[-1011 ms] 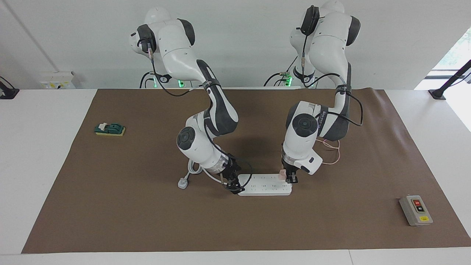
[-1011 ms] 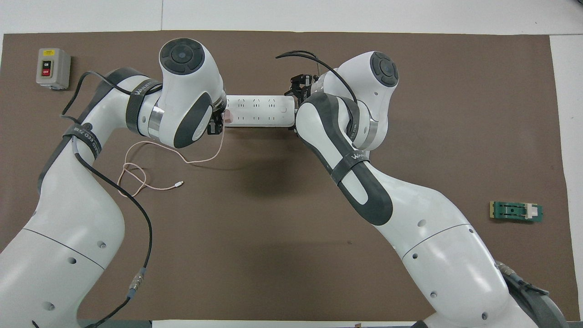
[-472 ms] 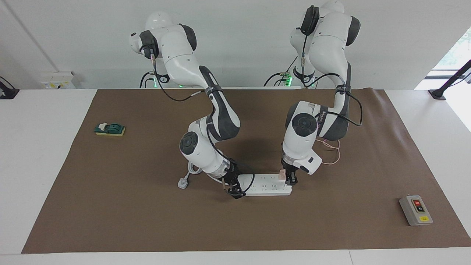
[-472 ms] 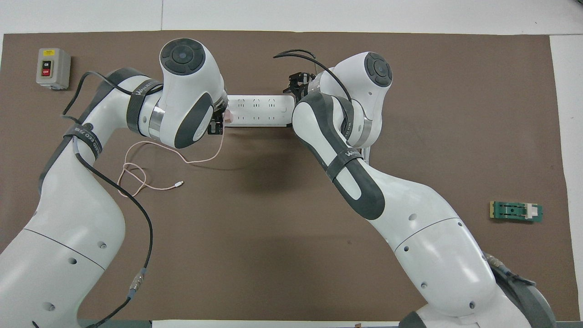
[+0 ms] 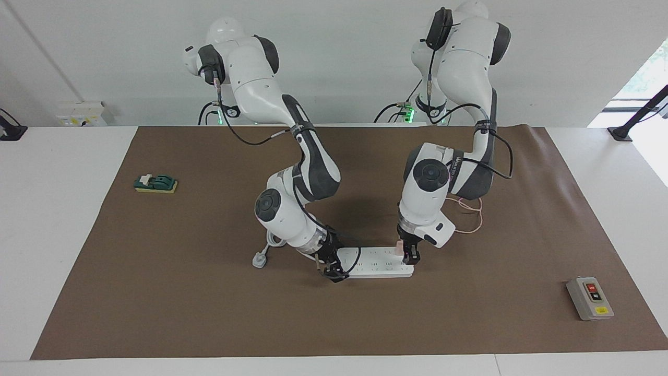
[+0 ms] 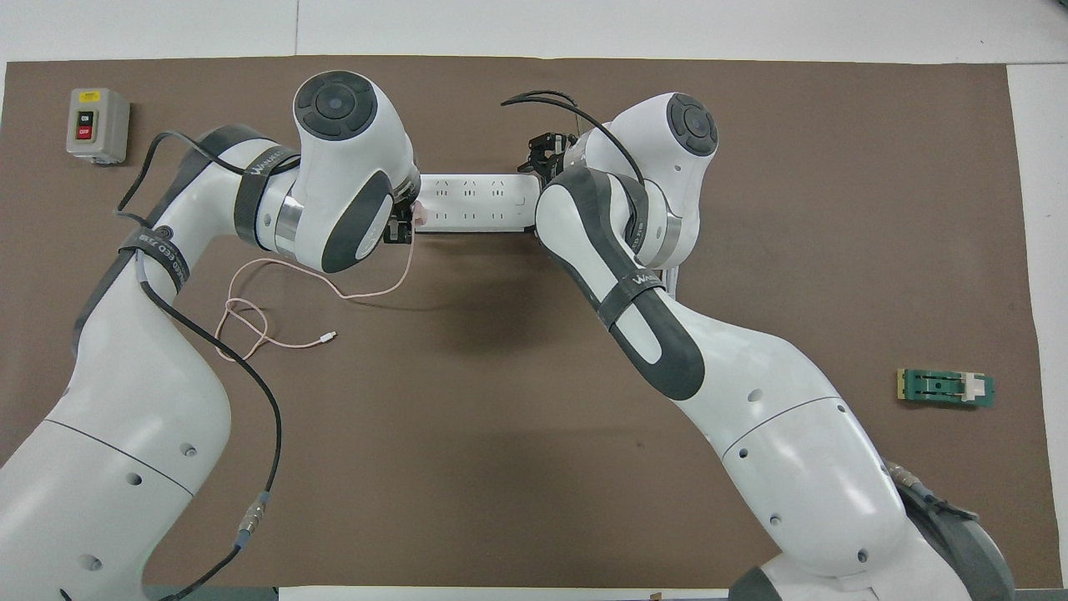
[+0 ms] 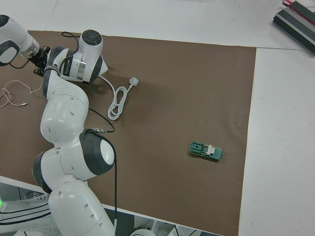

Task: Unplug charger and place it aside
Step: 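Close the left gripper on the charger while the right gripper grips the strip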

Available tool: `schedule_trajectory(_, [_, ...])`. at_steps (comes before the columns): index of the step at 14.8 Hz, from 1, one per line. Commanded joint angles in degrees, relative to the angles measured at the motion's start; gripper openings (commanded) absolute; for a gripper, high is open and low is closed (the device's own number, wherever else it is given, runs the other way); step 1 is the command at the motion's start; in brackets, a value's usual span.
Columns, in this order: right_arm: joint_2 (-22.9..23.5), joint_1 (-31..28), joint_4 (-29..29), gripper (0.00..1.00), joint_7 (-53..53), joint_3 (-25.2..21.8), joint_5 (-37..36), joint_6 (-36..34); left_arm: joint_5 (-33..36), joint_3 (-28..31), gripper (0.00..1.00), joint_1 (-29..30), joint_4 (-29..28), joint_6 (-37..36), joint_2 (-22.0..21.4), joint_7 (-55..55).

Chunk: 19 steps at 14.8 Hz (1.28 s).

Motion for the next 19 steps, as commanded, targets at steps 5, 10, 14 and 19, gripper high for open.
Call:
schedule_trajectory(5, [4.3, -1.0, 6.2, 0.03, 1.4, 0.9, 0.8, 3.0, -0.3, 0.7, 0.0, -0.6, -0.4, 1.1, 0.1, 2.2])
schedule_trajectory(10, [4.3, -1.0, 5.8, 0.0, 1.5, 0.9, 1.8, 3.9, -2.0, 0.7, 0.0, -0.5, 0.0, 0.9, 0.1, 3.3])
schedule_trajectory(14, [4.2, -1.1, 5.8, 0.0, 1.4, 0.9, 2.2, 4.1, -2.0, 0.7, 0.0, -0.5, 0.2, 0.8, 0.1, 3.8])
schedule_trajectory(19, [4.3, -1.5, 5.9, 0.0, 1.3, 0.9, 2.8, 4.1, -1.6, 0.9, 0.0, -0.4, 0.4, -0.6, -0.7, 4.9])
